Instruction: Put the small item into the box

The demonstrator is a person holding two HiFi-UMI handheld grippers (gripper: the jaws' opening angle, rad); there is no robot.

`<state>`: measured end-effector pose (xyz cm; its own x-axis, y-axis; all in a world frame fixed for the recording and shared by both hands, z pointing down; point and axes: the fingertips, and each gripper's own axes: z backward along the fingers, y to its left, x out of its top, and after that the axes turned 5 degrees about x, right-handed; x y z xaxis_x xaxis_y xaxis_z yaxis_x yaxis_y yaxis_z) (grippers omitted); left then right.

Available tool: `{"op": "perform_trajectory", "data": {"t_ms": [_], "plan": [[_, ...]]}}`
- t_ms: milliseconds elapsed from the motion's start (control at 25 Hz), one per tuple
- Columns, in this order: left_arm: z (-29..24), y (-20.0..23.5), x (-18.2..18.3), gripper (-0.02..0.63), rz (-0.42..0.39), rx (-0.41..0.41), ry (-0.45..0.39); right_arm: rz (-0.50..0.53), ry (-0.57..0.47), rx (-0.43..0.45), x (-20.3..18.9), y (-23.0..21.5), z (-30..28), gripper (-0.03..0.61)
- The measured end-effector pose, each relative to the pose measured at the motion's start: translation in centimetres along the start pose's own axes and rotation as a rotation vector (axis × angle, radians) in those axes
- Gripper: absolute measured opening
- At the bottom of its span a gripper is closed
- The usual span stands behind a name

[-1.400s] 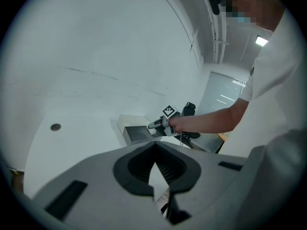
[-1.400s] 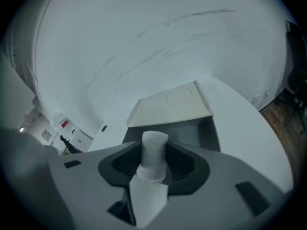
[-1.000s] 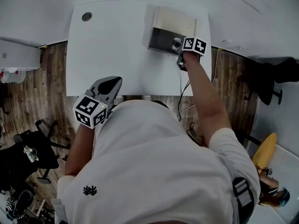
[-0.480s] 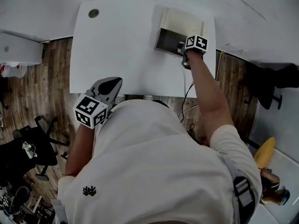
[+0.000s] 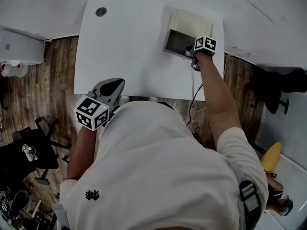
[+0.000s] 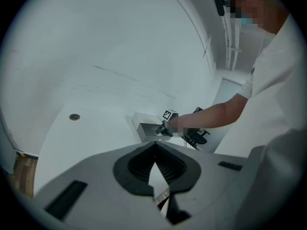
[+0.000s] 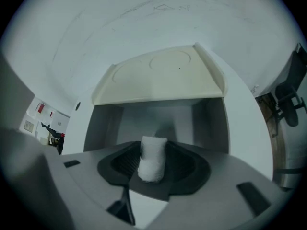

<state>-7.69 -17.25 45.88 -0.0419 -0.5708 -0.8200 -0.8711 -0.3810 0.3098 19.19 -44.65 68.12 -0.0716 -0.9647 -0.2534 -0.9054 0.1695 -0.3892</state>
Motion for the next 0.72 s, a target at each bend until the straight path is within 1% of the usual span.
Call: {"op": "perform_trajectory", "data": {"t_ms": [280,520,720], "plan": [[-0.1,0.3,-0.2,0.008,-0.005,-0.027,0.004,0.015,-0.030,0.022,-0.1,0.1,0.8,0.196],[-0.1,0.1,-0.5,0.008,-0.021,-0.066,0.013,0.010,-0.082,0.039,-0.5,0.7,2.4,0.198],[0.1,-0.1,-0.8,0.008,-0.039,-0.101,0.014,0.012,-0.126,0.036,-1.2,0.9,3.8,0.198]]}}
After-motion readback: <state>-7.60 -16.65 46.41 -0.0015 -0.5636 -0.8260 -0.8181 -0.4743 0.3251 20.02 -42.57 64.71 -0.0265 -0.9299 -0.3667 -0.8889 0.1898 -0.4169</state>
